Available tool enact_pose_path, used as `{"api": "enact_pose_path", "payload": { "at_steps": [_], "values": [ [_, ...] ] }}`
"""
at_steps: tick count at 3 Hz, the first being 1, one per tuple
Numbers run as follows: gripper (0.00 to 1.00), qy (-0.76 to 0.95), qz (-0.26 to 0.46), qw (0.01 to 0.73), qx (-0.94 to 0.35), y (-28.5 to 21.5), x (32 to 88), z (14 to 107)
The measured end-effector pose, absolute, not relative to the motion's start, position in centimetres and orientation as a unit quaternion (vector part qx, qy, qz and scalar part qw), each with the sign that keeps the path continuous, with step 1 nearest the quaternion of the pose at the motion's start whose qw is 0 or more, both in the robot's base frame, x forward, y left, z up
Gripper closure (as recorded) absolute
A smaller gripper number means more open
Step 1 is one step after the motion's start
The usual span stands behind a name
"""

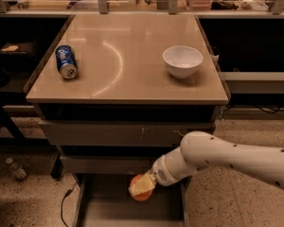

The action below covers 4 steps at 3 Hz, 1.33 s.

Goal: Place orange into bottom drawer

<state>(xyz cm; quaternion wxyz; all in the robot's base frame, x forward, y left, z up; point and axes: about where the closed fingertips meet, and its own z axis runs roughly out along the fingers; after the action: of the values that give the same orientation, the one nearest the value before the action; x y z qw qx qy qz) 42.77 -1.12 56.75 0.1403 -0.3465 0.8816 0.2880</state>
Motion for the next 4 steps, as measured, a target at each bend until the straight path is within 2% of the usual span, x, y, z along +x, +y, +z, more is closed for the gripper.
{"api": "enact_pose_path", "payload": {
  "at_steps": [2,4],
  "values": [
    [1.0,0.897,0.293,0.16,-0.29,-2.7,44.3,49.0],
    [1.0,0.898,0.308,0.156,-0.273,-1.3,43.6,45.5]
  ]
}}
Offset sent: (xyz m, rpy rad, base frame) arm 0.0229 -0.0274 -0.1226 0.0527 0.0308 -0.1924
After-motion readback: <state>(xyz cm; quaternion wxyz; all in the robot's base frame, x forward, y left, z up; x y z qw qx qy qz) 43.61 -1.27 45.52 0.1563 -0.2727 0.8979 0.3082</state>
